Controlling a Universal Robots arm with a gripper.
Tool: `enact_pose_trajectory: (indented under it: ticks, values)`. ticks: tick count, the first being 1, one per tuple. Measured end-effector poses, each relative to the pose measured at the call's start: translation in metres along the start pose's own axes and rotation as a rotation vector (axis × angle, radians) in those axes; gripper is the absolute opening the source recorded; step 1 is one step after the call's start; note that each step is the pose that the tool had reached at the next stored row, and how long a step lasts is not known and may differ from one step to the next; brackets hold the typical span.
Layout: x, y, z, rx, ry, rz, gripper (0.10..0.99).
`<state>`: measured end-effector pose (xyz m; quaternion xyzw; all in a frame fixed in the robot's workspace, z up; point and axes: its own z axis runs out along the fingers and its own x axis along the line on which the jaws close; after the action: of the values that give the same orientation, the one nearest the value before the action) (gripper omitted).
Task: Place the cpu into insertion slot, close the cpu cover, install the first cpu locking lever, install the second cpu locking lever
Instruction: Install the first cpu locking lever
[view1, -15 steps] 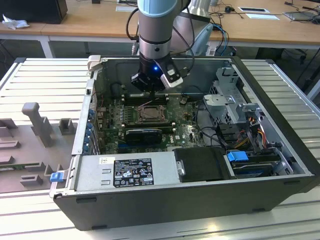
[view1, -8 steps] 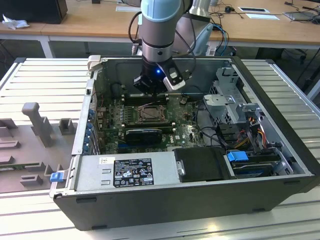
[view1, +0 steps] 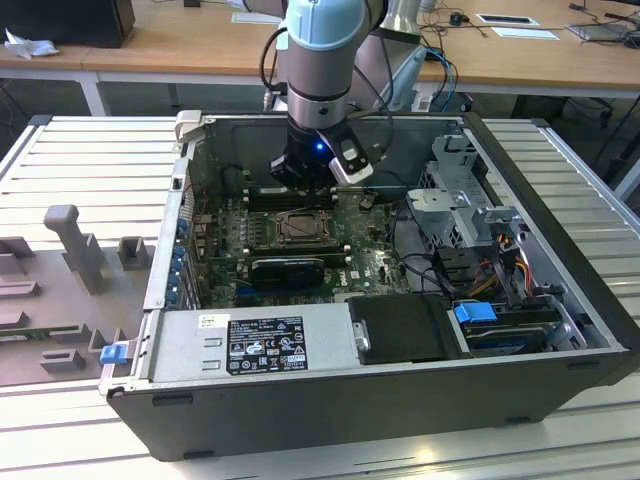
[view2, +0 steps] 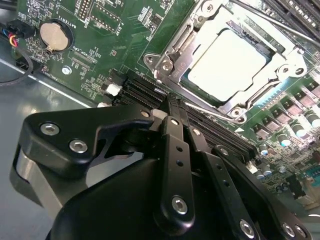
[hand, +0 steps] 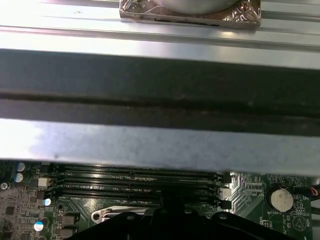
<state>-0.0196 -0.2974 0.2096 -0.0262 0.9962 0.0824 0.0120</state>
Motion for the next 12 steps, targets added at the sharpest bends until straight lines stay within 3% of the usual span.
enact_pose_trajectory:
  ticks: [8,12]
  values:
    - [-0.0009,-0.0009,0.0062,0.002,0.001,-0.005,0.106]
    - [-0.0011,-0.001,0.0072,0.008,0.0014,-0.006,0.106]
